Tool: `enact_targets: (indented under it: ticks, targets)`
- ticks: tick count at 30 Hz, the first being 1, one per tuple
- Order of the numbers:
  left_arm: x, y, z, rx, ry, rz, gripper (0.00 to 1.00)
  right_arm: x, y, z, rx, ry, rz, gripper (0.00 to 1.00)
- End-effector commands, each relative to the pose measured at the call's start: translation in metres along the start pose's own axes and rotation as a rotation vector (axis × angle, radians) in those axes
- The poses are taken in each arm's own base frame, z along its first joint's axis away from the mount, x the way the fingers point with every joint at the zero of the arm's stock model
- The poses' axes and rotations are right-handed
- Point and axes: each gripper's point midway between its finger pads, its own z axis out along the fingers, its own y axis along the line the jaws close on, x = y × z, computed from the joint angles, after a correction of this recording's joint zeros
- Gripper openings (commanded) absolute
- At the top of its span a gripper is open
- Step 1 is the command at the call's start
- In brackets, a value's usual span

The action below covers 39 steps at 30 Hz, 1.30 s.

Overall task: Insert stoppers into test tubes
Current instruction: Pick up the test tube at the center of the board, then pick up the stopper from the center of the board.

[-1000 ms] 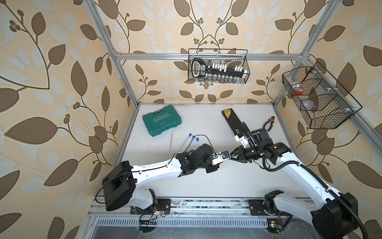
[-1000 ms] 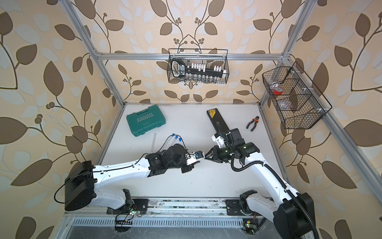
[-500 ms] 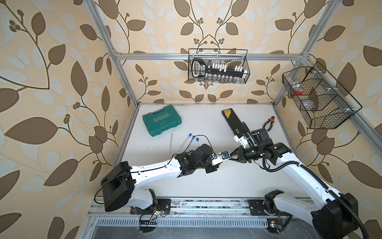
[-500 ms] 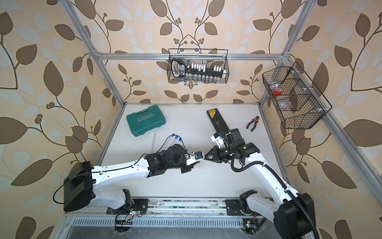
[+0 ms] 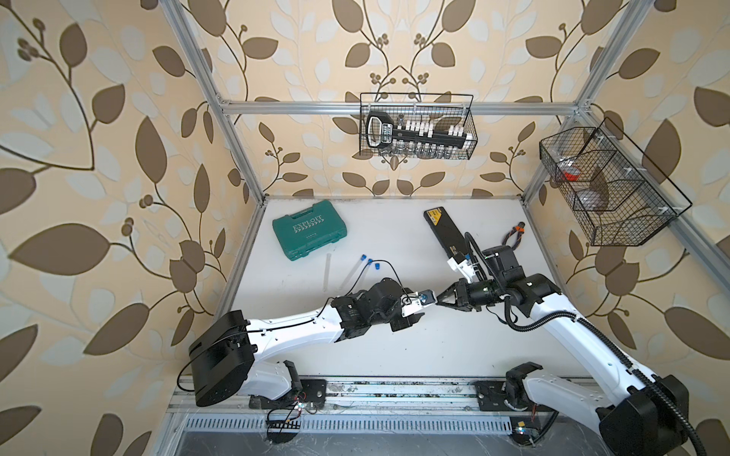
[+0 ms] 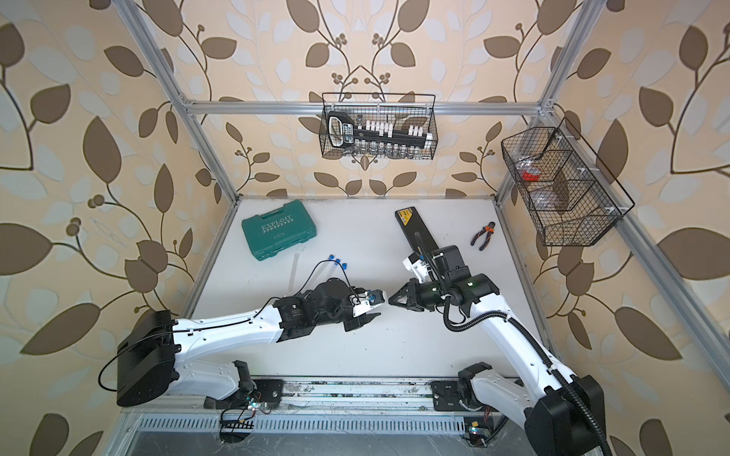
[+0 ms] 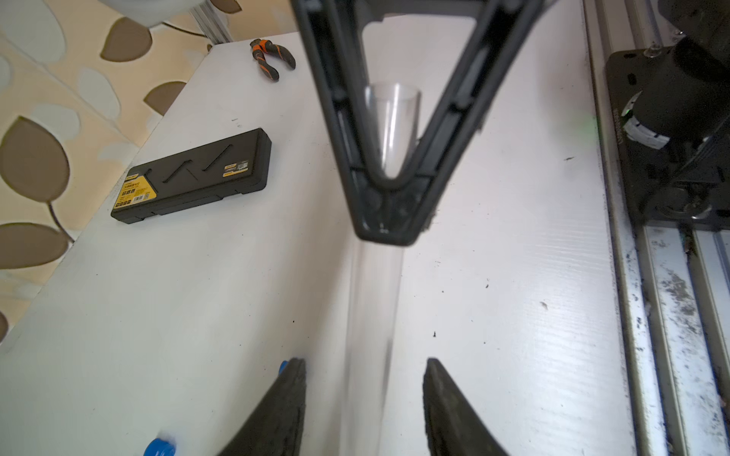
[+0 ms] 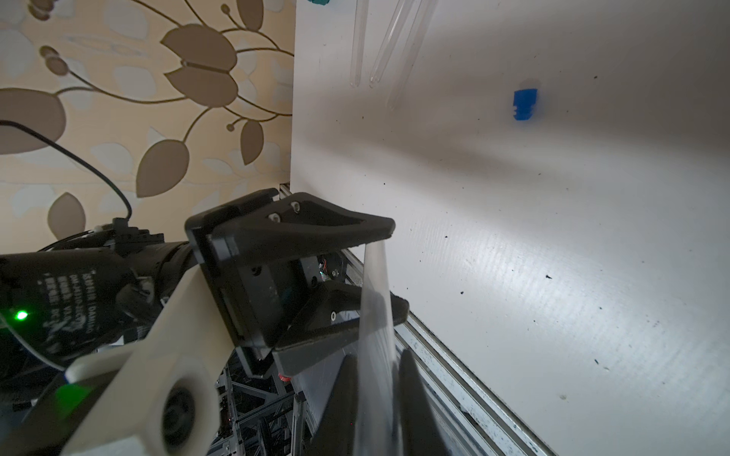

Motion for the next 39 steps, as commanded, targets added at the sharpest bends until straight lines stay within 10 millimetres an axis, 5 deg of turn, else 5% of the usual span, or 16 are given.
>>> enact_targets:
  ticks: [1,25,27,32,39]
  targets:
    - [-0.012,0.006,-0.002,-0.014,-0.043,-0.007,0.44,0.007,0.006,-0.001,-0.036,0.024,-0.017,0.06]
    - [-0.015,0.002,-0.001,0.013,-0.045,0.021,0.11,0.009,0.007,0.001,-0.05,0.041,-0.02,0.07]
    - [-0.015,0.003,-0.001,0.011,-0.04,0.023,0.08,0.009,0.008,0.0,-0.048,0.038,-0.024,0.12]
    - [-0.013,0.005,-0.001,0.001,-0.03,0.018,0.02,0.002,0.014,-0.005,-0.041,0.009,-0.05,0.48]
    - [-0.007,0.026,-0.01,-0.057,-0.022,-0.109,0.0,-0.02,0.032,-0.027,-0.022,-0.115,-0.145,0.51]
